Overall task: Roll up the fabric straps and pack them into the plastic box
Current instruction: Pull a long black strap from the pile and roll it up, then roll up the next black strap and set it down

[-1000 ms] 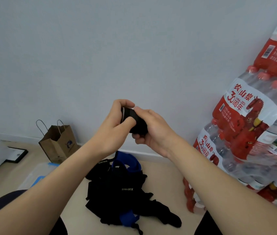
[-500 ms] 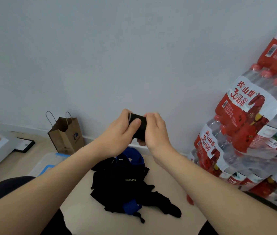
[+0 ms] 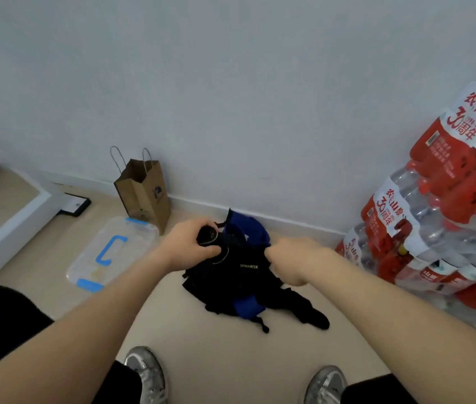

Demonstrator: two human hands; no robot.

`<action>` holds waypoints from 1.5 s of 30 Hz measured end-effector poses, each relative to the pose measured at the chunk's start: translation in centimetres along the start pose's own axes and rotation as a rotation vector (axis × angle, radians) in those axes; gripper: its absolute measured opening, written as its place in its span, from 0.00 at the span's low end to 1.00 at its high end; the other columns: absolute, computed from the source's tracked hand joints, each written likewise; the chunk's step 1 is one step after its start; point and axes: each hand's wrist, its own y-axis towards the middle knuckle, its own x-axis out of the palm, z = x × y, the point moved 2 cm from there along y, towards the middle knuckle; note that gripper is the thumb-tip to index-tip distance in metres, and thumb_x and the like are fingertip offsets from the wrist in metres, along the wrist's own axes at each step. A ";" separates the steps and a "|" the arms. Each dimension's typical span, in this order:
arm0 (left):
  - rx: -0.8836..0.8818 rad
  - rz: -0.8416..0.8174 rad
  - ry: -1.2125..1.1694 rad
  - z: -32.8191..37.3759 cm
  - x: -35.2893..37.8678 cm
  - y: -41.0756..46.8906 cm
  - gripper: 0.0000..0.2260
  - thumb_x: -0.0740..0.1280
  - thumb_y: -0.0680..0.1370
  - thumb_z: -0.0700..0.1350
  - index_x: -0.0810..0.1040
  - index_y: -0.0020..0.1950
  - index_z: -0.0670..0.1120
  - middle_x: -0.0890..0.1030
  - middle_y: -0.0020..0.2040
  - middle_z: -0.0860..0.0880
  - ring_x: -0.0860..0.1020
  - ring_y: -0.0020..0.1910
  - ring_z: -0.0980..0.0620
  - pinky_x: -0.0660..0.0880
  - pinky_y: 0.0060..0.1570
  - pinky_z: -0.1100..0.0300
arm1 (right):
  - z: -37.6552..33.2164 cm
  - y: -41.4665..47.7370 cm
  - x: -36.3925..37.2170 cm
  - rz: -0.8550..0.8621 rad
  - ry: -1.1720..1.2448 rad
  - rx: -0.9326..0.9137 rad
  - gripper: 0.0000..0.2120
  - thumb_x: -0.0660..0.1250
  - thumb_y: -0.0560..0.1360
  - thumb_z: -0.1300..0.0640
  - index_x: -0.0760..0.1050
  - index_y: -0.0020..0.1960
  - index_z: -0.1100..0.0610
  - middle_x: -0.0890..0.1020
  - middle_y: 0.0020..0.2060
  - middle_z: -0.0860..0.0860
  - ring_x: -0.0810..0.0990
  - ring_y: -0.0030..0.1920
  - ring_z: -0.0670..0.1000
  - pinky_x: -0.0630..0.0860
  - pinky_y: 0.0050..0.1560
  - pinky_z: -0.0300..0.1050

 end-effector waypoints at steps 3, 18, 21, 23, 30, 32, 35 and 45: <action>-0.318 0.244 -0.250 -6.6 4.0 -1.1 0.16 0.81 0.74 0.46 0.79 0.57 0.47 0.83 0.51 0.50 0.82 0.53 0.47 0.77 0.49 0.55 | -0.8 2.1 4.5 -0.187 0.045 0.023 0.13 0.64 0.83 0.56 0.78 0.65 0.58 0.81 0.61 0.59 0.82 0.58 0.63 0.79 0.55 0.52; -0.769 0.245 0.063 -23.6 13.4 -0.4 0.18 0.69 0.83 0.37 0.70 0.70 0.36 0.71 0.69 0.34 0.77 0.59 0.29 0.74 0.55 0.40 | -6.3 9.3 22.1 -0.467 0.567 0.064 0.14 0.59 0.88 0.55 0.77 0.69 0.58 0.78 0.66 0.56 0.78 0.62 0.56 0.74 0.60 0.46; -0.725 0.267 0.112 -23.7 13.1 -0.2 0.26 0.65 0.81 0.30 0.65 0.79 0.39 0.63 0.79 0.36 0.78 0.59 0.29 0.74 0.52 0.41 | -5.3 10.2 22.4 -0.615 0.519 0.111 0.09 0.60 0.86 0.55 0.77 0.61 0.56 0.79 0.60 0.55 0.79 0.57 0.55 0.75 0.50 0.44; -0.677 0.242 0.228 -22.9 13.2 -0.4 0.26 0.64 0.80 0.28 0.66 0.77 0.41 0.61 0.82 0.39 0.79 0.51 0.32 0.72 0.42 0.45 | -4.4 10.5 21.3 -0.750 0.519 0.156 0.09 0.64 0.84 0.52 0.76 0.61 0.54 0.80 0.58 0.54 0.81 0.55 0.54 0.76 0.45 0.44; -0.421 0.288 0.171 -16.5 14.7 2.2 0.16 0.67 0.81 0.39 0.76 0.68 0.46 0.74 0.67 0.47 0.80 0.48 0.43 0.77 0.38 0.49 | 0.6 14.1 15.6 -0.466 0.813 0.573 0.20 0.66 0.82 0.51 0.76 0.67 0.64 0.86 0.52 0.62 0.88 0.47 0.61 0.87 0.51 0.56; -0.307 0.256 0.052 -14.0 15.9 3.9 0.09 0.67 0.80 0.41 0.77 0.60 0.47 0.77 0.57 0.48 0.79 0.48 0.45 0.78 0.43 0.48 | 1.9 15.2 14.6 -0.019 0.921 0.709 0.16 0.66 0.79 0.48 0.80 0.54 0.60 0.85 0.44 0.58 0.87 0.44 0.62 0.86 0.41 0.52; -0.308 0.144 -0.104 -11.9 18.4 5.5 0.09 0.67 0.80 0.42 0.80 0.60 0.47 0.81 0.56 0.48 0.81 0.54 0.46 0.80 0.55 0.49 | 1.6 16.2 14.4 0.391 1.073 0.600 0.16 0.69 0.80 0.48 0.77 0.61 0.58 0.82 0.45 0.50 0.83 0.47 0.52 0.70 0.34 0.38; -0.462 -0.126 -0.523 -9.6 20.6 4.5 0.32 0.64 0.85 0.39 0.56 0.86 0.51 0.73 0.78 0.45 0.75 0.74 0.45 0.74 0.74 0.47 | -0.1 15.8 15.6 0.346 1.185 0.482 0.25 0.73 0.79 0.63 0.73 0.74 0.54 0.76 0.68 0.56 0.78 0.67 0.58 0.78 0.69 0.53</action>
